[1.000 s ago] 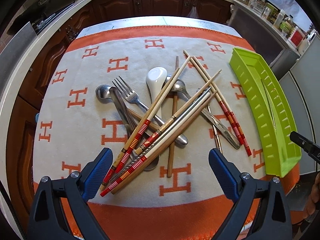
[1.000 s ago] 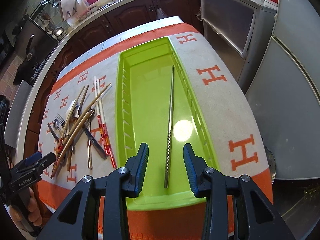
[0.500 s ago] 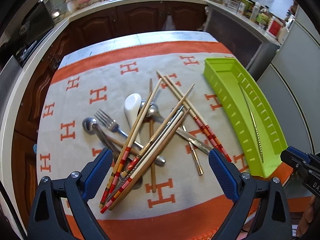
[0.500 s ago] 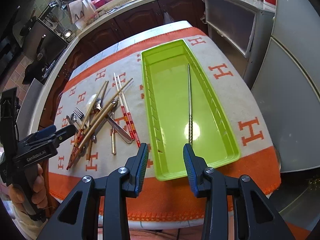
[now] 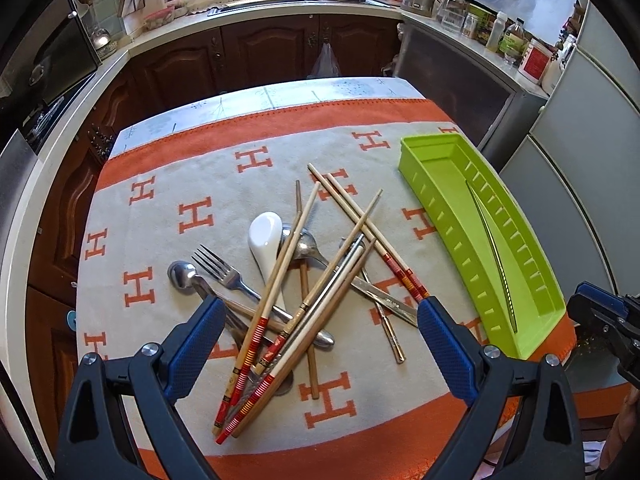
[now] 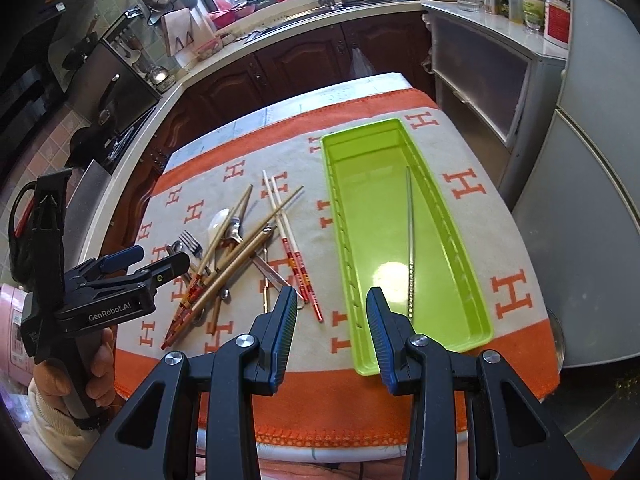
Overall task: Organize utensils
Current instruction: 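Lower the left gripper onto the pile and grasp a wooden chopstick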
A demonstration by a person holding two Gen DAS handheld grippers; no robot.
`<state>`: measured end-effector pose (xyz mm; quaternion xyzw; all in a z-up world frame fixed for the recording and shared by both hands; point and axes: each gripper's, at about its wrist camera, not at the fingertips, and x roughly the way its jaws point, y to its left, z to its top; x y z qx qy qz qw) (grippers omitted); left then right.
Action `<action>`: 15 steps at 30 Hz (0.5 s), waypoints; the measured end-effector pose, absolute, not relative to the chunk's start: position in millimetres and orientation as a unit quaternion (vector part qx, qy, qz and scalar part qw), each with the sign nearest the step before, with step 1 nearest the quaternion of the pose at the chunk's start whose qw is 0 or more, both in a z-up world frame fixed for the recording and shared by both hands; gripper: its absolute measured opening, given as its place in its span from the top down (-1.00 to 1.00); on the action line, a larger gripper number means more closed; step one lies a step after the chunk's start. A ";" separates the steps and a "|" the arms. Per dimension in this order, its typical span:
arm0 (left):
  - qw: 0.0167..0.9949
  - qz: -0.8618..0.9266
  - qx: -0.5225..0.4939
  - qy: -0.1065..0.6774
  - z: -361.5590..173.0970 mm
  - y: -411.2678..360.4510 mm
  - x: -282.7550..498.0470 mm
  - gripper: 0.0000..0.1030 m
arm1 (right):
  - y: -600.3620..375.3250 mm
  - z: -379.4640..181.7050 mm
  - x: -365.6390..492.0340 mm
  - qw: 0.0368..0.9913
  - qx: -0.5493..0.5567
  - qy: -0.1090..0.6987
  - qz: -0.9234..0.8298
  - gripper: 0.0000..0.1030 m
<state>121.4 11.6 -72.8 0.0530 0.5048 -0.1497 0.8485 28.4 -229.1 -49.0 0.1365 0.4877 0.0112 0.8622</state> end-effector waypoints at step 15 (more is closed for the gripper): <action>0.842 -0.170 0.052 0.509 -83.2 54.2 149.1 -0.45 | -217.4 -88.6 99.8 0.846 0.142 0.510 0.061 0.23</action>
